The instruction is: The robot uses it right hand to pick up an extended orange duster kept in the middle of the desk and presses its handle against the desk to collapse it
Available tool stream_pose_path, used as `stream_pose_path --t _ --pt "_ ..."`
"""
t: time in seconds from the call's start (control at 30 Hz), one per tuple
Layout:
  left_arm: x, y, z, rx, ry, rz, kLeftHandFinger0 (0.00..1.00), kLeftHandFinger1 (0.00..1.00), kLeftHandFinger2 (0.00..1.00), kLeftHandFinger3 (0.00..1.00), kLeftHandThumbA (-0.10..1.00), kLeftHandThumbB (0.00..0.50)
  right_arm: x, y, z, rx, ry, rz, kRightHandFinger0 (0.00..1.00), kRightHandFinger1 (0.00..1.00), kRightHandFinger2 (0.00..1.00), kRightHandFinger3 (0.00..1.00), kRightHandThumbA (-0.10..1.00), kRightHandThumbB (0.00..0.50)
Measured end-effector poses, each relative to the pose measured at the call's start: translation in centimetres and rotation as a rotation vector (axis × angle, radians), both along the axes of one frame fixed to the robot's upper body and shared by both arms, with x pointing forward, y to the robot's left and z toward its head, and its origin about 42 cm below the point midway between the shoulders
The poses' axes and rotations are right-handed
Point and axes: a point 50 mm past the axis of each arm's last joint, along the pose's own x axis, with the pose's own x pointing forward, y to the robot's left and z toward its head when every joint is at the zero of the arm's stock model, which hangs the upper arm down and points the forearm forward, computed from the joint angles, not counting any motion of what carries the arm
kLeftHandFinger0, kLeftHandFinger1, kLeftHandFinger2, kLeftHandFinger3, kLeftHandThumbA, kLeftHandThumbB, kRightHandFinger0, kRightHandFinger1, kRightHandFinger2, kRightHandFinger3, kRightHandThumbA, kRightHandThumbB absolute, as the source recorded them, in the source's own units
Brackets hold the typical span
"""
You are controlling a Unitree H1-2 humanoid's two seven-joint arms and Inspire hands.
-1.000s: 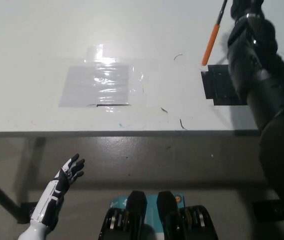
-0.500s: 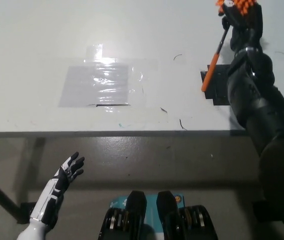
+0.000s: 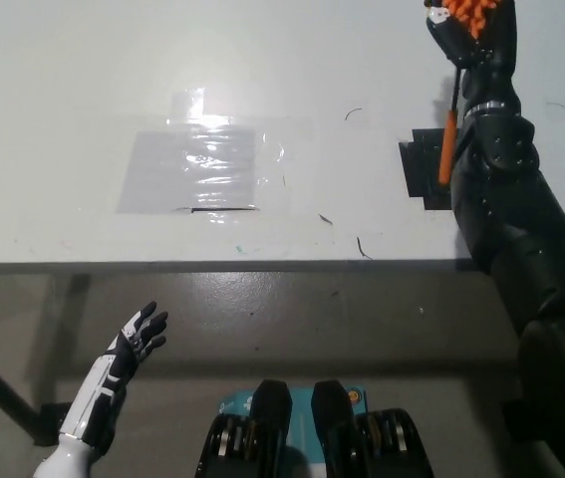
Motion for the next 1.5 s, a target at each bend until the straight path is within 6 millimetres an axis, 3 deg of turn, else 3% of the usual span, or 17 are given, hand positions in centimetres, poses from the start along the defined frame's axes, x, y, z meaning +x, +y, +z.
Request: stream_pose_path --t 0.1,0.2,0.33,0.53,0.7,0.8,0.87,0.97,1.03,1.1,1.13,1.27,1.3,1.33,1.37,1.4,1.5 --pt "0.0 0.0 0.0 0.000 0.000 0.000 1.00 1.00 1.00 1.00 1.00 0.367 -0.2 0.3 0.8 -0.034 -0.040 -0.019 0.00 0.00 0.15 0.12 -0.10 0.095" --pt "0.0 0.0 0.0 0.000 -0.001 0.000 1.00 1.00 1.00 1.00 1.00 0.364 -0.4 0.6 2.1 -0.043 -0.090 -0.038 0.00 0.00 0.13 0.04 -0.10 0.113" --pt "0.0 0.0 0.0 0.000 0.000 0.000 1.00 1.00 1.00 1.00 1.00 0.354 -0.6 0.7 3.4 -0.040 -0.144 -0.055 0.00 0.00 0.15 0.07 -0.10 0.103" --pt "0.0 0.0 0.0 0.000 0.000 0.000 1.00 1.00 1.00 1.00 1.00 0.370 -0.7 1.0 3.3 -0.060 -0.150 -0.076 0.00 0.00 0.13 0.07 -0.10 0.076" --pt "0.0 0.0 0.0 0.000 -0.001 0.000 1.00 1.00 1.00 1.00 1.00 0.368 -0.7 0.9 2.5 -0.069 -0.128 -0.097 0.00 0.00 0.11 0.03 -0.10 0.085" --pt "0.0 0.0 0.0 0.000 -0.001 0.001 1.00 1.00 1.00 1.00 1.00 0.376 -0.6 0.6 1.2 -0.068 -0.082 -0.110 0.00 0.00 0.10 0.05 -0.10 0.077" --pt "0.0 0.1 0.0 0.000 -0.001 0.002 1.00 1.00 1.00 1.00 1.00 0.378 -0.6 0.4 0.1 -0.058 -0.049 -0.117 0.00 0.00 0.04 0.12 -0.10 0.073" --pt "0.0 0.1 0.0 0.000 -0.001 0.003 1.00 1.00 1.00 1.00 1.00 0.378 -0.9 0.2 -2.6 -0.040 0.030 -0.129 0.00 0.00 0.04 0.15 -0.10 0.073" --pt "0.0 0.1 0.0 0.000 -0.001 0.003 1.00 1.00 1.00 1.00 1.00 0.370 -1.1 0.0 -3.8 -0.016 0.058 -0.135 0.00 0.00 0.18 0.33 -0.08 0.090" --pt "0.0 0.1 0.0 0.000 -0.002 0.004 1.00 1.00 1.00 1.00 1.00 0.370 -1.1 -0.1 -4.7 0.026 0.089 -0.146 0.00 0.01 0.23 0.38 -0.08 0.093" --pt "0.0 0.1 0.0 0.000 -0.002 0.005 1.00 1.00 1.00 1.00 1.00 0.373 -1.2 -0.1 -5.2 0.038 0.104 -0.149 0.00 0.02 0.26 0.40 -0.10 0.064" --pt "0.0 0.2 0.1 0.000 -0.003 0.006 1.00 1.00 1.00 1.00 1.00 0.378 -1.9 -0.2 -8.3 0.059 0.201 -0.163 0.00 0.06 0.34 0.40 -0.10 0.057" --pt "0.0 0.2 0.1 0.000 -0.003 0.007 1.00 1.00 1.00 1.00 1.00 0.378 -2.2 -0.4 -9.4 0.062 0.227 -0.169 0.00 0.02 0.30 0.34 -0.10 0.051" --pt "0.0 0.2 0.1 0.000 -0.003 0.008 1.00 1.00 1.00 1.00 1.00 0.379 -2.5 -0.5 -10.1 0.064 0.242 -0.172 0.00 0.10 0.39 0.43 -0.02 0.068" --pt "0.0 0.2 0.1 0.000 -0.003 0.009 1.00 1.00 1.00 1.00 1.00 0.379 -2.6 -0.6 -10.4 0.067 0.246 -0.173 0.00 0.13 0.41 0.45 0.00 0.064" --pt "0.0 0.2 0.1 0.000 -0.004 0.008 1.00 1.00 1.00 1.00 1.00 0.373 -2.7 -0.6 -10.7 0.069 0.254 -0.175 0.02 0.15 0.41 0.41 -0.04 0.087" --pt "0.2 0.2 0.2 0.000 -0.009 0.007 1.00 1.00 1.00 1.00 1.00 0.368 -2.8 -0.7 -11.0 0.066 0.267 -0.179 0.00 0.10 0.34 0.26 -0.01 0.110"
